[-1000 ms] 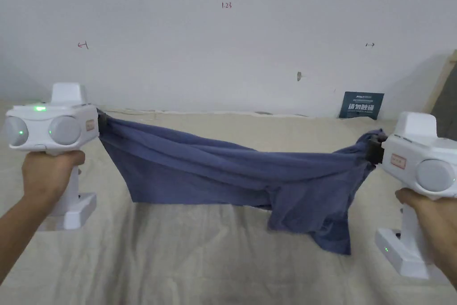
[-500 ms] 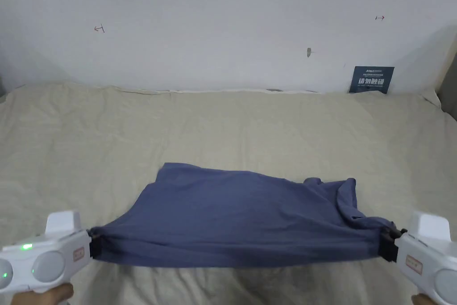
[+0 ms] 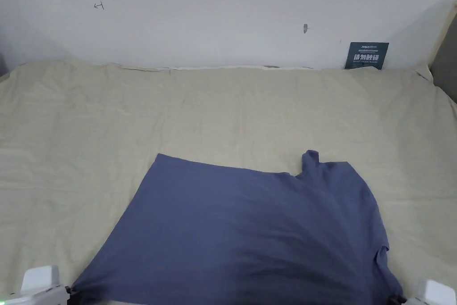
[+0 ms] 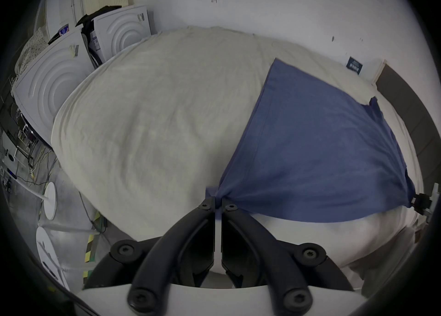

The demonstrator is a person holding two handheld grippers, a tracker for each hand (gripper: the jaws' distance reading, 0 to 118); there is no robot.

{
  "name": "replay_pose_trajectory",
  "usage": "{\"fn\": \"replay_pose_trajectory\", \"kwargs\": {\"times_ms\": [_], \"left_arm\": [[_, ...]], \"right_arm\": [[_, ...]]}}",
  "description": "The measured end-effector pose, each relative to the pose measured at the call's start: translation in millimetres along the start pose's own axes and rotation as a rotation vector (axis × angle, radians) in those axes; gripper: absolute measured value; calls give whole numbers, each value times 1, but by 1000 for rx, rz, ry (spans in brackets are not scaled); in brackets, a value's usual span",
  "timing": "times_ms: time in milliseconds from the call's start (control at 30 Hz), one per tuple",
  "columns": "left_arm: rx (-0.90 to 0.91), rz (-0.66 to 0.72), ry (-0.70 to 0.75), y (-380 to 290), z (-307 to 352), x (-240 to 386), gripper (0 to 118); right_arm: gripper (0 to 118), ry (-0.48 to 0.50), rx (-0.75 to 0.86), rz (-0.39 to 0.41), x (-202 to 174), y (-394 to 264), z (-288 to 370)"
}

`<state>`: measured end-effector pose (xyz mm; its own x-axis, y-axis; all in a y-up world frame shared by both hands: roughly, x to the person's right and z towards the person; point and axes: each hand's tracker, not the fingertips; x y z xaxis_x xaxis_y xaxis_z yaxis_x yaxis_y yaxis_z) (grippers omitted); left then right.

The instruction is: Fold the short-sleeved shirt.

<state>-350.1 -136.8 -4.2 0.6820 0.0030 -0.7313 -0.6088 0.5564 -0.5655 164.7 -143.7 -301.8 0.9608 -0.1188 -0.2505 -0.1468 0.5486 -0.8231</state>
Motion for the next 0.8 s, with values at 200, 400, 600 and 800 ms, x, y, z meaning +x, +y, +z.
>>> {"fn": "replay_pose_trajectory", "kwargs": {"times_ms": [200,400,600,800], "left_arm": [[-93,-21,30,-5,-17,8,6],[26,37,-15,18,18,25,113],[351,-1,-118,70,91,67,112],[654,-11,-163,100,140,103,112]], "right_arm": [[12,-2,-31,-20,-14,-6,7],[81,4,140,40,-38,32,53],[101,41,451,133,-53,76,98],[101,35,717,270,-78,90,135]]}}
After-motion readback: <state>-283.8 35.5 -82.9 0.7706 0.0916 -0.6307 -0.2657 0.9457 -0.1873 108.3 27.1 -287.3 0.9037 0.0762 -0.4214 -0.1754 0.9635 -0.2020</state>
